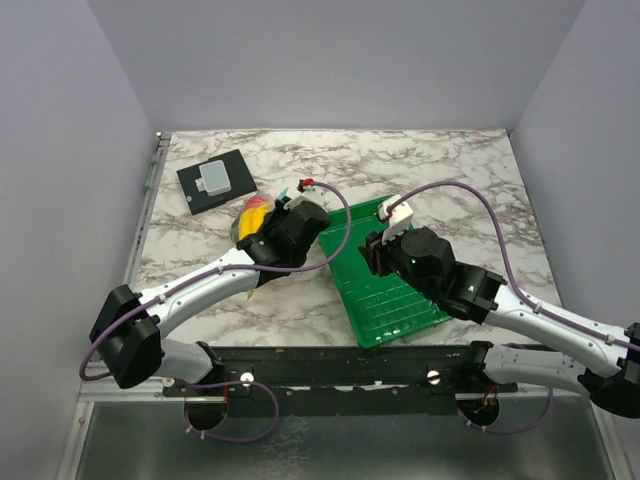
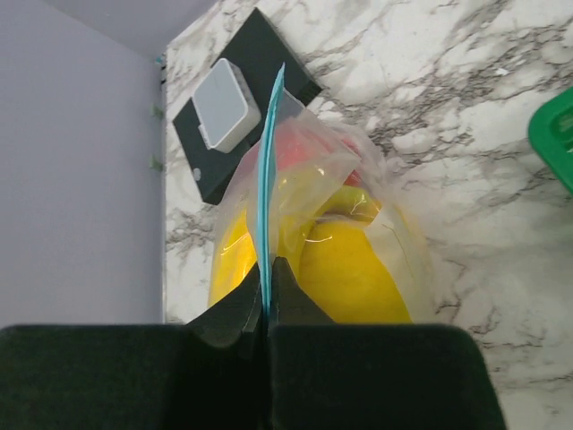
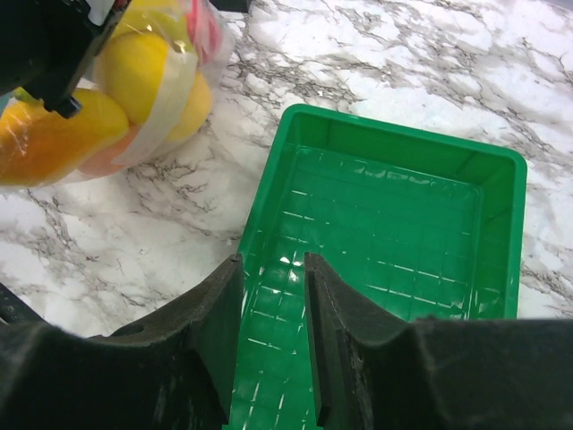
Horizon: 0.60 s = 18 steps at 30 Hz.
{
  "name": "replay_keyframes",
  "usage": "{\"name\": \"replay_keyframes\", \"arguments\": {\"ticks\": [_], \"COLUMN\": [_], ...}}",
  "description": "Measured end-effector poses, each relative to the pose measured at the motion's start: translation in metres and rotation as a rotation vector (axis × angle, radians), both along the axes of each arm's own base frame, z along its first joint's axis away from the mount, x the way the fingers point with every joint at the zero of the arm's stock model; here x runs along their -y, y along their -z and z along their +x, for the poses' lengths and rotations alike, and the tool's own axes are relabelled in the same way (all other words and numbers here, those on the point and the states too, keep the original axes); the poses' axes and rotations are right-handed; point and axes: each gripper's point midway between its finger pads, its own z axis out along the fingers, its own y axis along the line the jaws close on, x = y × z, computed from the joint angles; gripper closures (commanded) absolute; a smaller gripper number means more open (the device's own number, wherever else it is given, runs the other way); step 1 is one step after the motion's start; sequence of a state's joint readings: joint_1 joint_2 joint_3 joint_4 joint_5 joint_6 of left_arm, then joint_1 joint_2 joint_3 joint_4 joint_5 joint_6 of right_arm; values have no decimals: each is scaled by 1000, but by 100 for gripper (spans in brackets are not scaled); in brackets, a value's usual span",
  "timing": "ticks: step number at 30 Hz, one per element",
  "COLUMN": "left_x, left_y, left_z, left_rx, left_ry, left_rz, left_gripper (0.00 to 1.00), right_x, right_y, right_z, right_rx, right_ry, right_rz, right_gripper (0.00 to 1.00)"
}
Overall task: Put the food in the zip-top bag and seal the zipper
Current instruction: Place the zipper food storage bag at the center of the board.
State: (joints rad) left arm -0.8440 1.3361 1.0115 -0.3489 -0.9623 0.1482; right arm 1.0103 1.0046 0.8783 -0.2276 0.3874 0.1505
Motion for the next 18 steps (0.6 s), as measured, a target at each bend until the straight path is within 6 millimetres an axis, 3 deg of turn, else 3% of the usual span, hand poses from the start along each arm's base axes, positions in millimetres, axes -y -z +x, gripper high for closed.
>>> {"name": "replay_keyframes", "arguments": {"ticks": [9, 13, 18], "left_x": [34, 39, 37], "left_y": [41, 64, 93], "left_z": [-2, -7, -18], "left_rx": [-75, -114, -158], "left_ry": [19, 3, -34], "left_rz": [-244, -307, -352], "left_gripper": [100, 100, 100], "right_x": [15, 20, 21], "right_y": [-8, -15, -5], "right_z": [-5, -5, -5], "right_rx": [7, 14, -2], "right_ry": [46, 66, 77], "right_rz": [63, 93, 81], "right_gripper": [60, 60, 58]}}
